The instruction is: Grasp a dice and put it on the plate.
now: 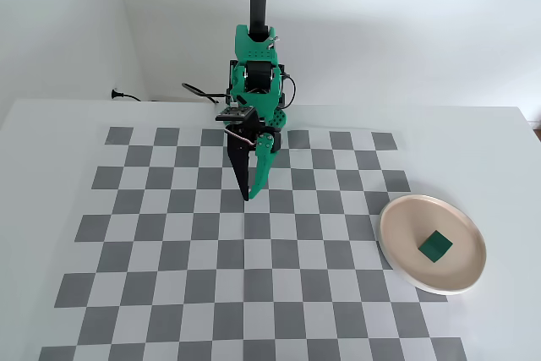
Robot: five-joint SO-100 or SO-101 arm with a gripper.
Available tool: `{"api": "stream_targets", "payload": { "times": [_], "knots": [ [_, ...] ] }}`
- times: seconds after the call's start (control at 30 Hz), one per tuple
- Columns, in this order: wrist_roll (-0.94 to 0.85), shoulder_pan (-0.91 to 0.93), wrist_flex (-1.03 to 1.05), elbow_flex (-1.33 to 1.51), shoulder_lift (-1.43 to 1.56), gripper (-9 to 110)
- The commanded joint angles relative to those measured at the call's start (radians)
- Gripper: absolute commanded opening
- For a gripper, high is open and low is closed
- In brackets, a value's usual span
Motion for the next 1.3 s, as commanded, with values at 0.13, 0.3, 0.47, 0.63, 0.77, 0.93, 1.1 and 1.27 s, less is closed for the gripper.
{"api": "stream_targets", "payload": {
  "times": [0.13,0.3,0.47,0.63,0.77,0.93,1.1,1.27],
  "knots": [
    [0.583,0.028,-0.023,-0.015,0.014,-4],
    [0.959,0.031,-0.009,-0.015,0.012,-4],
    [1.106,0.035,0.058,-0.015,0.012,-4],
    [1.157,0.048,0.06,-0.015,0.012,-4],
    [1.15,0.049,0.061,-0.015,0.012,-4],
    [1.149,0.049,0.061,-0.015,0.012,3],
    [1.149,0.049,0.061,-0.015,0.012,-4],
    [1.149,0.049,0.061,-0.015,0.012,-4]
  ]
}}
